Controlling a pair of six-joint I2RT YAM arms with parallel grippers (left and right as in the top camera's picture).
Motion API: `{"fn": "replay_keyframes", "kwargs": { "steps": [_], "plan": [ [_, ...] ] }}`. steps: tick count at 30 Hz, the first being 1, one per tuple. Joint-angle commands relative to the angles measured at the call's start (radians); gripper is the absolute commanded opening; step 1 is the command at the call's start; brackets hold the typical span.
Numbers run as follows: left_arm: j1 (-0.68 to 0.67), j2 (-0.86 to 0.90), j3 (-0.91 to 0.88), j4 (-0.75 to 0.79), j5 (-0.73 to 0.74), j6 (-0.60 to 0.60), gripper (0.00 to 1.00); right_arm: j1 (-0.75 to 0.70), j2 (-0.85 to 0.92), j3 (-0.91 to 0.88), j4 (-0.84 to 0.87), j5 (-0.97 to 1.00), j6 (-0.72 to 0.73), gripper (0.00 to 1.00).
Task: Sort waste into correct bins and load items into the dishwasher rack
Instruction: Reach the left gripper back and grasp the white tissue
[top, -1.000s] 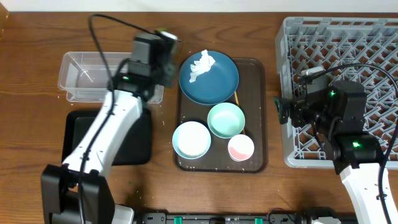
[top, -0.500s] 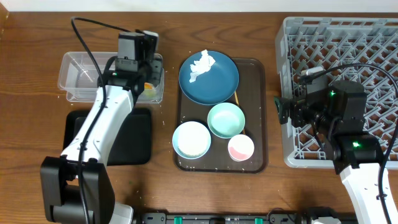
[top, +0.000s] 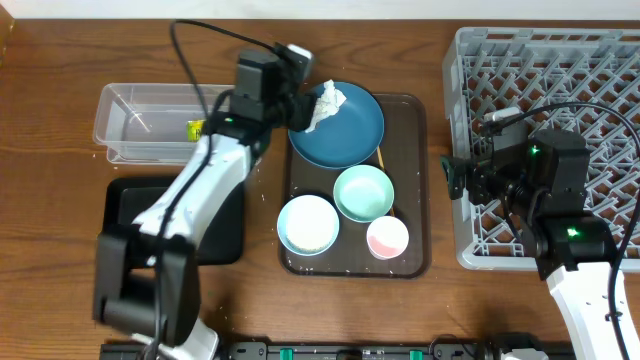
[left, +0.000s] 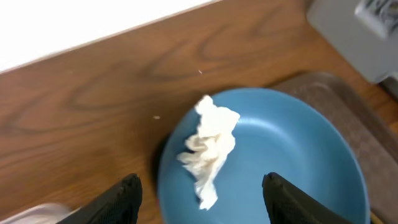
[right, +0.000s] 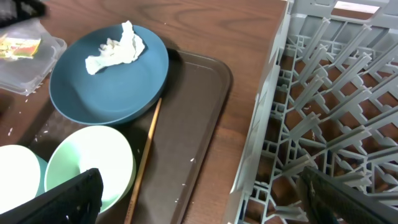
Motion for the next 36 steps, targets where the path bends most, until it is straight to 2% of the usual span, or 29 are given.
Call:
{"fn": "replay_keyframes", "kwargs": {
  "steps": [1,12,16,22,28,29,30,36],
  "plan": [
    [-0.024,0.084,0.011,0.018,0.01,-0.008,0.65,0.007,-0.002,0.019,0.0,-0.004,0.012,0.99],
    [-0.041,0.264,0.011,0.049,0.01,-0.008,0.64,0.008,0.021,0.019,-0.005,-0.005,0.012,0.99],
    [-0.041,0.282,0.011,0.049,0.01,-0.009,0.55,0.007,0.033,0.019,-0.008,-0.005,0.012,0.99],
    [-0.041,0.282,0.011,0.04,0.01,-0.009,0.29,0.007,0.034,0.019,-0.007,-0.005,0.012,0.99],
    [-0.042,0.282,0.011,0.023,0.01,-0.009,0.19,0.007,0.034,0.019,-0.006,-0.005,0.012,0.99],
    [-0.042,0.281,0.011,0.022,0.011,-0.009,0.11,0.007,0.034,0.019,-0.006,-0.005,0.012,0.99],
    [-0.042,0.278,0.011,0.019,0.01,-0.009,0.08,0.007,0.034,0.019,-0.006,-0.004,0.012,0.99],
    [-0.042,0.222,0.012,0.003,0.01,-0.01,0.06,0.007,0.034,0.019,-0.006,-0.004,0.012,0.99]
  ]
}}
